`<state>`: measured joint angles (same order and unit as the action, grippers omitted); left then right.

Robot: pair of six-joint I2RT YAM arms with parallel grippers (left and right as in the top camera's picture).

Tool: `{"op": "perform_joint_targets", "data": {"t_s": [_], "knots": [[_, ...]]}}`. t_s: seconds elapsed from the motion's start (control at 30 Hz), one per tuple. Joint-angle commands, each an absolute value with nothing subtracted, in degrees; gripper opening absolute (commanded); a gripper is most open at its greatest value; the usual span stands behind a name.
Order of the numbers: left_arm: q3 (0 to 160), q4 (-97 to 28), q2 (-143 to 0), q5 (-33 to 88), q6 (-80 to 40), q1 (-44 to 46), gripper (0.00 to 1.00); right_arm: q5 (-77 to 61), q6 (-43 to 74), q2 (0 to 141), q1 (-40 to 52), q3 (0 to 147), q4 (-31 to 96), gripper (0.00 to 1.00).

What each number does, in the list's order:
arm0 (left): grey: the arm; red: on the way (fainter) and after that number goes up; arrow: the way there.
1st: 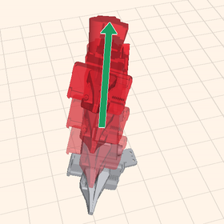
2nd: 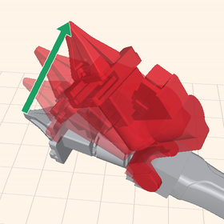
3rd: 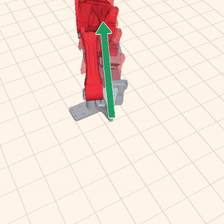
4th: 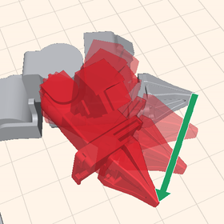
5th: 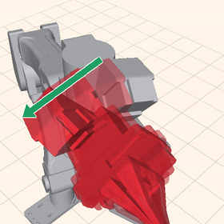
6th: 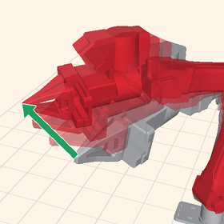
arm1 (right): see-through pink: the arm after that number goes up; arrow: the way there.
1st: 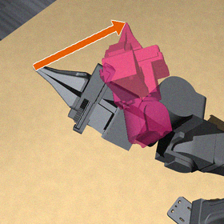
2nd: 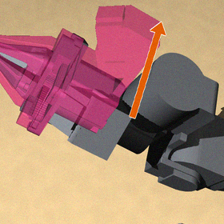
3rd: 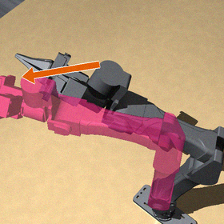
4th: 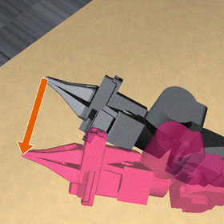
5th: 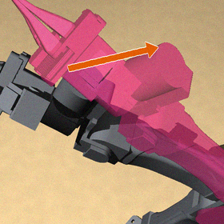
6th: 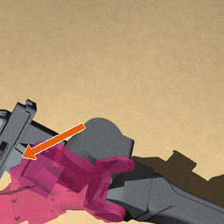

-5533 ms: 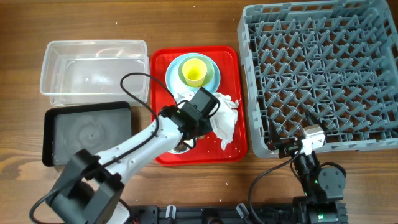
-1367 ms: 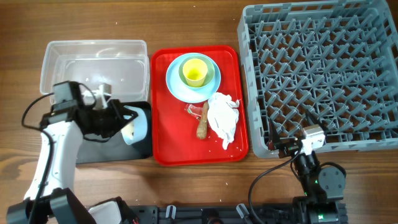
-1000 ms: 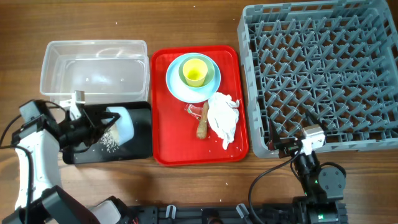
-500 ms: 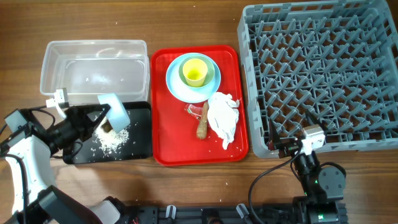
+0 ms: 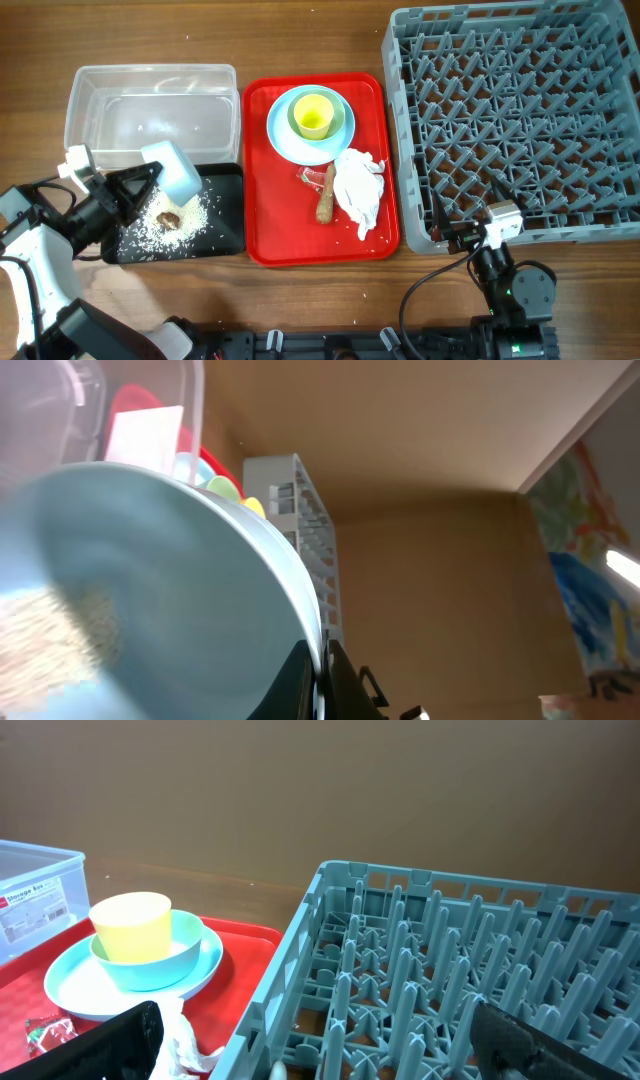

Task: Sort waste into correct bins and load items into the dishwasher rack
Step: 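Tip the blue bowl to pour rice and scraps onto the black tray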

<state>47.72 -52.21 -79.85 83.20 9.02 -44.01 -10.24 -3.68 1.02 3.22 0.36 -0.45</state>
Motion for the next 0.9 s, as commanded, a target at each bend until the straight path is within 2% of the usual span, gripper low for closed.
{"op": "perform_joint_targets", "data": {"t_s": [0.0, 0.67, 0.77, 0.87], "knots": [[47.4, -53.5, -78.7, 90.1, 10.3, -44.4, 0.04, -10.2, -3.0, 1.0, 3.6, 0.3, -0.8, 1.00], [47.4, -55.5, -78.7, 90.0, 12.9, -44.4, 0.04, -10.2, -3.0, 1.0, 3.6, 0.3, -0.8, 1.00], [47.4, -58.1, -78.7, 90.0, 12.9, -44.4, 0.10, -10.2, -3.0, 1.0, 3.6, 0.3, -0.8, 1.00], [47.4, -59.8, -78.7, 90.0, 12.9, -44.4, 0.06, -10.2, -3.0, 1.0, 3.6, 0.3, -0.8, 1.00]]}}
